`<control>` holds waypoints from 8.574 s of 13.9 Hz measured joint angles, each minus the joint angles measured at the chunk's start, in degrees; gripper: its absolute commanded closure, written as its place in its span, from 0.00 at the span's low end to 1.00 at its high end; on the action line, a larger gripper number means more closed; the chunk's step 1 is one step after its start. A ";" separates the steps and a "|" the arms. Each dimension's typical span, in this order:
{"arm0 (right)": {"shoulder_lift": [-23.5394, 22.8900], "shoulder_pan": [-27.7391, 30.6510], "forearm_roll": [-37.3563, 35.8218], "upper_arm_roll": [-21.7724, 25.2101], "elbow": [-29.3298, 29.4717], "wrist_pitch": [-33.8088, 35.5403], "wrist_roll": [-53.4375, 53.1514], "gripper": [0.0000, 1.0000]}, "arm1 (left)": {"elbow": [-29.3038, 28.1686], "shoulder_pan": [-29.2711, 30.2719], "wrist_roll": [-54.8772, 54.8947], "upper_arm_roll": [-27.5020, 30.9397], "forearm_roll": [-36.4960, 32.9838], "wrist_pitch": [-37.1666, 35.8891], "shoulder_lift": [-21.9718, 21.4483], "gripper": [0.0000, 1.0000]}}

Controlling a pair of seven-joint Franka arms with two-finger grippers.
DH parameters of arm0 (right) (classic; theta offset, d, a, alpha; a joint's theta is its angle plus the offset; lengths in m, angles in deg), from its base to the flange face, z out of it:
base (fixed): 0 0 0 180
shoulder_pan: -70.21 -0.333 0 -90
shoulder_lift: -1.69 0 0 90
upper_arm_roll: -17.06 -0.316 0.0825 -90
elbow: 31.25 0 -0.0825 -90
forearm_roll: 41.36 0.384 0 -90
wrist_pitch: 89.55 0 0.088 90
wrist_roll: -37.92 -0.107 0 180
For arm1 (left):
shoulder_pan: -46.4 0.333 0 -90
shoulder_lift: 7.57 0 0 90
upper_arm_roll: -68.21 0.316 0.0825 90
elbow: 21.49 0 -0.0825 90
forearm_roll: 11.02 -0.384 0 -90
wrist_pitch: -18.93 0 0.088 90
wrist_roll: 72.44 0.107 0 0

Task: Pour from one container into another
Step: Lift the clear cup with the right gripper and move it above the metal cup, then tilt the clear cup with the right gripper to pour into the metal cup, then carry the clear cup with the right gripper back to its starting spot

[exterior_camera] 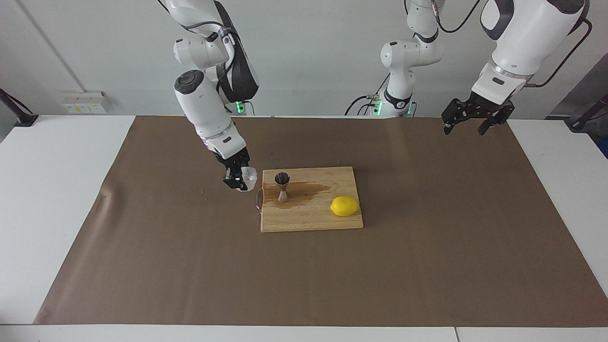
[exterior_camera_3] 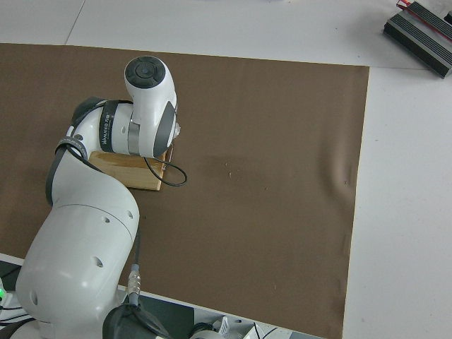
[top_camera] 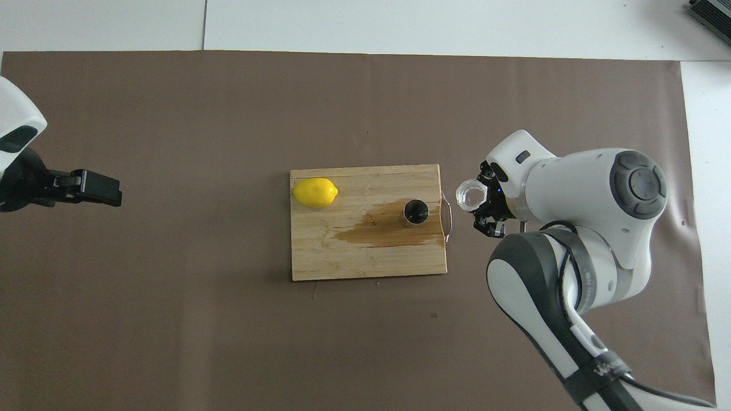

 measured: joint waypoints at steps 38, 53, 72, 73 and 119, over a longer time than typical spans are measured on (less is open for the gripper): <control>-3.02 -16.76 -46.82 -0.04 5.56 10.89 -32.96 1.00 | -0.01 0.04 0.00 -0.02 0.00 -0.34 0.00 0.00; -2.85 -18.64 -58.00 -0.12 5.15 10.36 -44.25 1.00 | -0.01 0.04 0.00 -0.02 0.00 -0.34 0.00 0.00; -1.39 -18.65 -60.36 -0.13 0.50 7.11 -50.34 1.00 | -0.01 0.04 0.00 -0.02 0.00 -0.34 0.00 0.00; -1.39 -18.65 -60.36 -0.13 0.48 7.05 -50.86 1.00 | -0.01 0.04 0.00 -0.02 0.00 -0.34 0.00 0.00; -2.86 18.42 17.84 0.52 -6.75 4.93 27.48 1.00 | -0.01 0.04 0.00 -0.02 0.00 -0.36 0.00 0.00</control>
